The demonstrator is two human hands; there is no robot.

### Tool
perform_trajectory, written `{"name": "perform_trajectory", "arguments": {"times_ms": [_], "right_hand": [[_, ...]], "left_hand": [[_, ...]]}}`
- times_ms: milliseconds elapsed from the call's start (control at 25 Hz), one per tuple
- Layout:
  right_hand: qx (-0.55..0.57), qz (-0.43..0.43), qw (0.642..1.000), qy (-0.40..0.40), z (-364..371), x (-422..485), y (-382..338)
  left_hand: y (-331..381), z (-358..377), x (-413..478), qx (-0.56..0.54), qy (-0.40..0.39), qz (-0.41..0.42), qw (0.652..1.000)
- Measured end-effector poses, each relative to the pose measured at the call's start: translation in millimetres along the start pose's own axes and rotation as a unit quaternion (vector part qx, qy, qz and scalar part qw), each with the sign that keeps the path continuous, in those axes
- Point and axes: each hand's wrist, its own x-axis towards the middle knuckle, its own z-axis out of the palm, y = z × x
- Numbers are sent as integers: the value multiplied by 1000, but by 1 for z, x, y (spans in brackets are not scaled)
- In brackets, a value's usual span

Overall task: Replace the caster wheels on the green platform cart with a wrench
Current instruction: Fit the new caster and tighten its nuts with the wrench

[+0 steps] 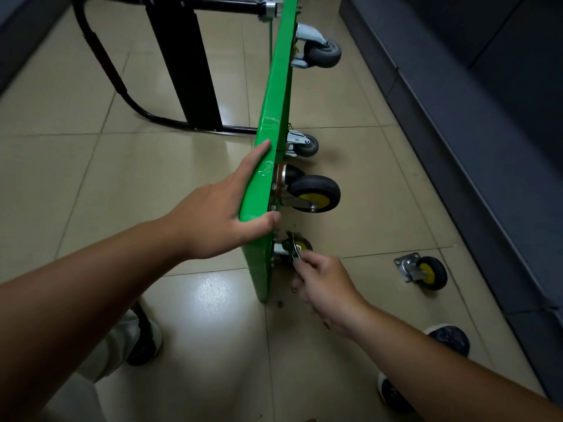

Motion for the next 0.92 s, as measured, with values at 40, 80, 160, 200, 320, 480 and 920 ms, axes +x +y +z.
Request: {"name": "perform_trajectory", "arguments": {"times_ms": [40,80,160,200,320,480,920], "right_hand": [[-47,-19,998,31,-3,8,15],[-81,-46,993,68,-7,17,27],[-112,-136,976,128,-12,34,40],[-119,-193,965,133,-12,41,43],[-129,-304,941,73,-7,66,46],[-210,-397,892,62,1,97,44],[-121,-373,920,1,17,120,51]], "left_hand": [[0,1,0,0,1,1,1000],[0,1,0,-1,1,2,1000],[0,2,2,-3,3,0,1000],[1,3,2,-5,4,-2,1000],[3,4,1,-18,6,-1,1000],[4,5,2,-29,8,-1,1000],[1,5,1,-38,17,13,999]]}}
